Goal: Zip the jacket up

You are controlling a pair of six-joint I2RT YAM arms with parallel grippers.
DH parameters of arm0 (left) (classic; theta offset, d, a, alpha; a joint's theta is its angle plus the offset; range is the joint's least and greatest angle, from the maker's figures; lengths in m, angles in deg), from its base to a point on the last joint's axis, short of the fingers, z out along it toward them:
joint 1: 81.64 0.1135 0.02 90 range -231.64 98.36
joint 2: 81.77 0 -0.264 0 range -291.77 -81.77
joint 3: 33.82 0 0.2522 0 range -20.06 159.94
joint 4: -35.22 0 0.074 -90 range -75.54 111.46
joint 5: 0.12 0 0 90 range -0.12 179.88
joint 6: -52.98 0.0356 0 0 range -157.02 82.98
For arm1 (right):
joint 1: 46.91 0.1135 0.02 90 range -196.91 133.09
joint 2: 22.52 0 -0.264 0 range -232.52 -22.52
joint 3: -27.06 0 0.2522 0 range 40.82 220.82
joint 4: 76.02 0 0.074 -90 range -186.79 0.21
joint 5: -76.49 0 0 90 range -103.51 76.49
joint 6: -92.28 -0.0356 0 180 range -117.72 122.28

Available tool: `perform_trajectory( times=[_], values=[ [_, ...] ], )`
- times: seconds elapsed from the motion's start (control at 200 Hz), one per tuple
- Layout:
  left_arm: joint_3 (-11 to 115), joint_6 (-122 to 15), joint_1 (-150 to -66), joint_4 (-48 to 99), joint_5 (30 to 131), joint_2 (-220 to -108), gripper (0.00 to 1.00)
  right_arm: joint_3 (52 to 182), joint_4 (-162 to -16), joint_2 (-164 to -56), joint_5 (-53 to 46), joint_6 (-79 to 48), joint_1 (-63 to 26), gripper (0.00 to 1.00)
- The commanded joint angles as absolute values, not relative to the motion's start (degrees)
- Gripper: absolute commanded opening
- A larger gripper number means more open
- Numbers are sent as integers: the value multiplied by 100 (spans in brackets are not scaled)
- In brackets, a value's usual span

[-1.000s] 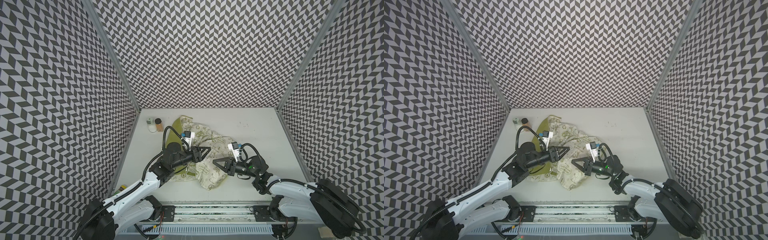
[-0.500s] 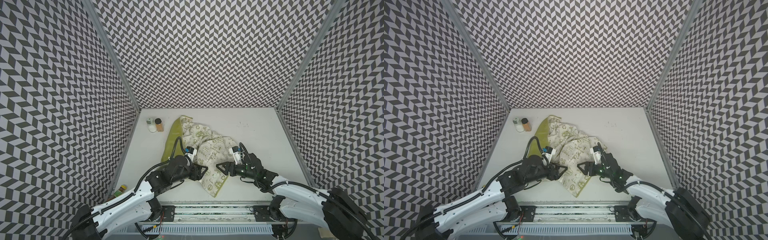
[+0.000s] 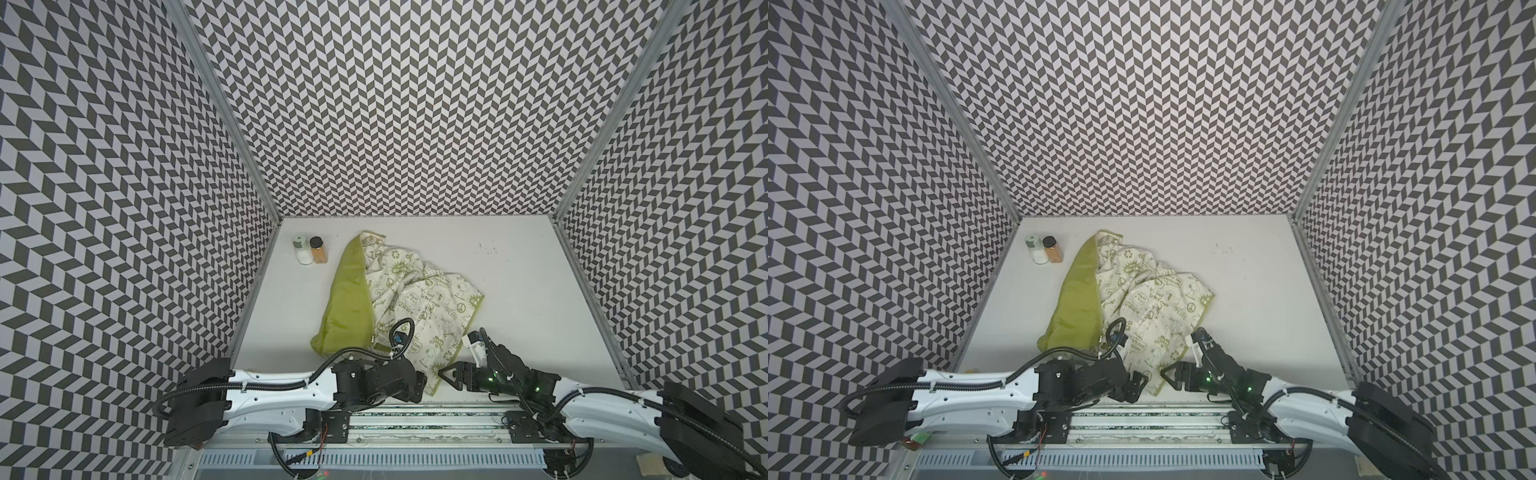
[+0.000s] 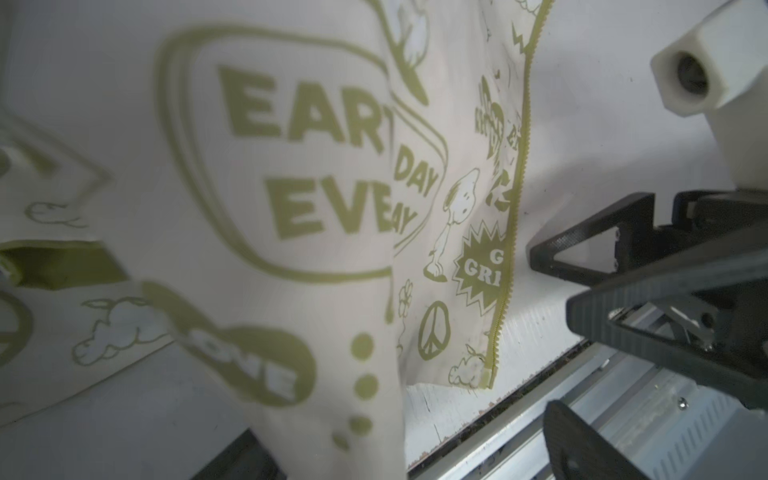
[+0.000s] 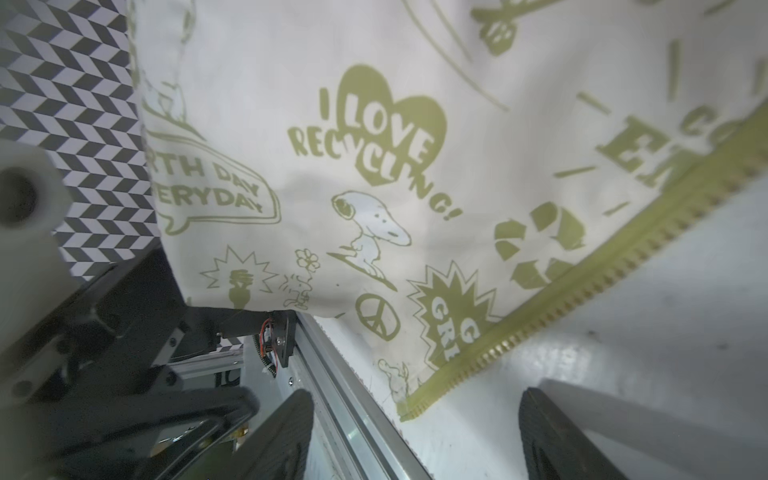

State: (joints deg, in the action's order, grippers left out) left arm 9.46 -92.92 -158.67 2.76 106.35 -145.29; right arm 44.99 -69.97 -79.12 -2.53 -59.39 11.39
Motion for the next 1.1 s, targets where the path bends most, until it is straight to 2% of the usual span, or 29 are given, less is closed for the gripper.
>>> perform_trajectory(
  times=[0.0,0.12,0.175,0.205,0.25,0.376,0.511,0.831,1.092],
  values=[
    [852,-9588,-15706,1108,10912,-14662,86,4205,-6362,-8207,-656,-6559,1250,78],
    [499,-9643,-15252,2022,10548,-14551,41,3924,-5695,-8249,-834,-6762,1250,78],
    [338,-9608,-15047,2492,10266,-14380,18,3941,-5784,-8270,-1064,-6874,1250,78],
    [300,-9584,-15005,2684,10187,-14264,10,3957,-5788,-8282,-1092,-6898,1243,78],
    [335,-9528,-14954,2813,10132,-14093,4,3975,-5700,-8327,-1116,-6883,1244,79],
    [666,-9447,-14792,2626,10093,-13713,0,3982,-5158,-8512,-1096,-6970,1243,79],
    [829,-9400,-14494,2699,9699,-13507,0,4167,-4618,-8788,-1125,-6890,1242,80],
    [1081,-9436,-14177,2623,9284,-13647,0,4028,-1633,-9729,-1310,-6900,1250,80],
    [1119,-9562,-13961,2683,9006,-13509,0,4305,-1354,-10303,-1738,-6904,1242,79]
  ],
)
